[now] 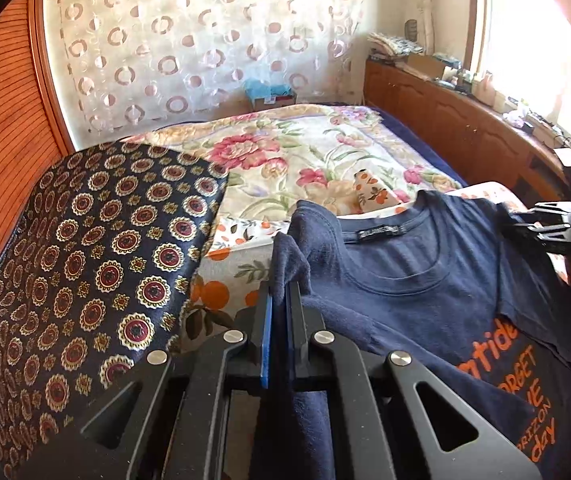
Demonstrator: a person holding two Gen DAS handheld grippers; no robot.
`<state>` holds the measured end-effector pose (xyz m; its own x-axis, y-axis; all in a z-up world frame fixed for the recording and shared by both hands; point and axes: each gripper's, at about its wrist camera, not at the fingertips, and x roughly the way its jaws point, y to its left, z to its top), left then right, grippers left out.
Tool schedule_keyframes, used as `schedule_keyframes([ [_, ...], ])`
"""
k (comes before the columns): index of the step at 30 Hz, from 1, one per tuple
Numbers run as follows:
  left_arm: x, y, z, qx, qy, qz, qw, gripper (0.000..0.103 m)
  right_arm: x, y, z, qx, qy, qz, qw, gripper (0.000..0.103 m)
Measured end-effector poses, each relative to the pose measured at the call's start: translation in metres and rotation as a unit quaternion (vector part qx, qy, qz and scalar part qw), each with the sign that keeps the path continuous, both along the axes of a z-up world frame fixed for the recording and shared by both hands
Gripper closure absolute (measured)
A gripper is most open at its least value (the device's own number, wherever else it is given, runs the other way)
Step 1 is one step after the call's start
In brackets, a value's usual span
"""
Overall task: Fold small clothes
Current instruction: 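Grasp the hem with the right tool while the left tool lifts its hem corner, then fold the hem over the shirt body with both tools and release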
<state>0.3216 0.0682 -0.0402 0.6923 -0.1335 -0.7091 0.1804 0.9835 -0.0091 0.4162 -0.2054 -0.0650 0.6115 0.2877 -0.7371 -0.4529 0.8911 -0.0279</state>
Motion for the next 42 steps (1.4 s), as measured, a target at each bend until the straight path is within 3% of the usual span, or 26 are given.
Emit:
schedule_keyframes([
  [2, -0.007, -0.002, 0.005, -0.007, -0.007, -0.005, 0.9999, 0.096, -0.001, 0.000, 0.001, 0.007, 0.009, 0.003, 1.000, 0.095],
  [10, -0.061, -0.004, 0.023, -0.021, -0.031, -0.031, 0.9988, 0.097, -0.053, -0.012, 0.026, 0.052, -0.033, 0.008, 0.998, 0.097],
  [19, -0.159, 0.006, 0.027, -0.039, -0.054, -0.046, 0.9967, 0.097, -0.154, -0.034, 0.036, 0.079, -0.070, -0.002, 0.994, 0.097],
  [29, -0.271, 0.013, -0.004, -0.063, -0.056, -0.044, 0.9955, 0.097, -0.277, -0.047, 0.018, 0.059, -0.083, 0.011, 0.995, 0.097],
  [31, -0.294, 0.016, -0.011, -0.081, -0.051, -0.038, 0.9946, 0.097, -0.301, -0.051, 0.019, 0.063, -0.080, 0.014, 0.995, 0.097],
  [39, -0.339, 0.020, -0.017, -0.118, -0.045, -0.026, 0.9917, 0.097, -0.375, -0.056, 0.021, 0.043, -0.060, 0.023, 0.997, 0.097],
  [42, -0.350, 0.018, -0.015, -0.112, -0.043, -0.031, 0.9923, 0.097, -0.394, -0.062, 0.030, 0.043, -0.061, 0.025, 0.997, 0.097],
])
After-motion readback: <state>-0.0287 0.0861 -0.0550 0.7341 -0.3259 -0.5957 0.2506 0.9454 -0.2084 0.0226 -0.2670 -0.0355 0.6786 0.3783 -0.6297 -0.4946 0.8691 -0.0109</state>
